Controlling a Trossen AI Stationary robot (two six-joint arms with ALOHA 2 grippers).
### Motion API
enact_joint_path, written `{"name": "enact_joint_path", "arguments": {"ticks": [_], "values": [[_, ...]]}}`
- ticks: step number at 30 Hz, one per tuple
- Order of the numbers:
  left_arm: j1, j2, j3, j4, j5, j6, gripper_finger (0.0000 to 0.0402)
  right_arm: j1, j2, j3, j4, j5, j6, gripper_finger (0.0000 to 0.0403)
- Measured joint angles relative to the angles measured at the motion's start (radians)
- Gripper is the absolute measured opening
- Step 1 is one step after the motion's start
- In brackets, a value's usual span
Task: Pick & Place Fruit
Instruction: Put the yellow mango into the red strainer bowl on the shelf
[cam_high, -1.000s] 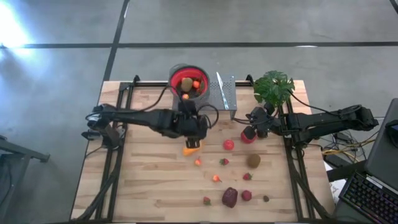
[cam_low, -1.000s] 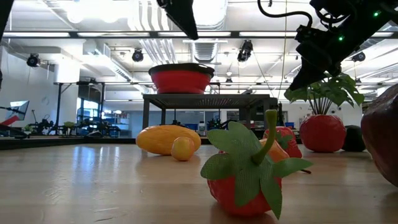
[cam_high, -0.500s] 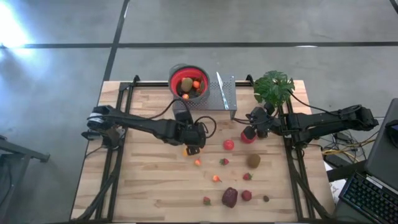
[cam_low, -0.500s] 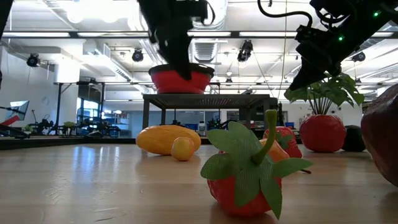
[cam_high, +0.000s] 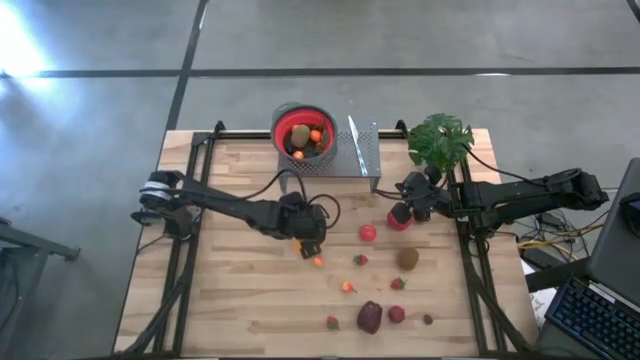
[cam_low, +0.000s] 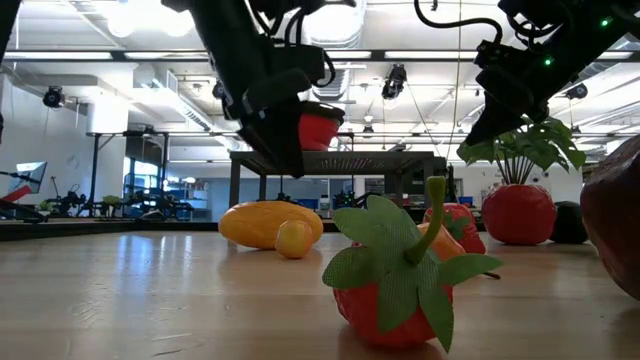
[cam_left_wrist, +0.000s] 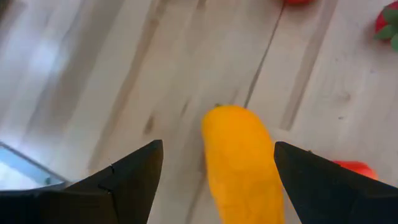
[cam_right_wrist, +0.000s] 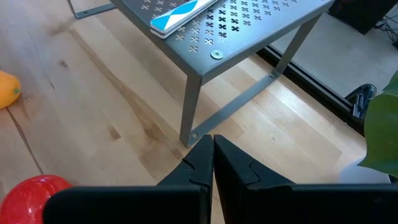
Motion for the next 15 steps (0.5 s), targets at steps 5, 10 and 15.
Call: {"name": "enact_joint_path", "arguments": {"ticks": [5,10,15], "values": [[-0.001,0.0,-0.047,0.071,0.021,-0.007,0.0312,0.0,0.0,0.0,0.0,0.0,0.0,0.0008],[-0.001,0.0,-0.067,0.089,0.038,-0.025,0.0312,0.0,0.0,0.0,0.0,0.0,0.0,0.0008],[-0.001,0.0,-0.097,0.127,0.041,-0.032,0.0312,0.0,0.0,0.0,0.0,0.0,0.0,0.0008]]}}
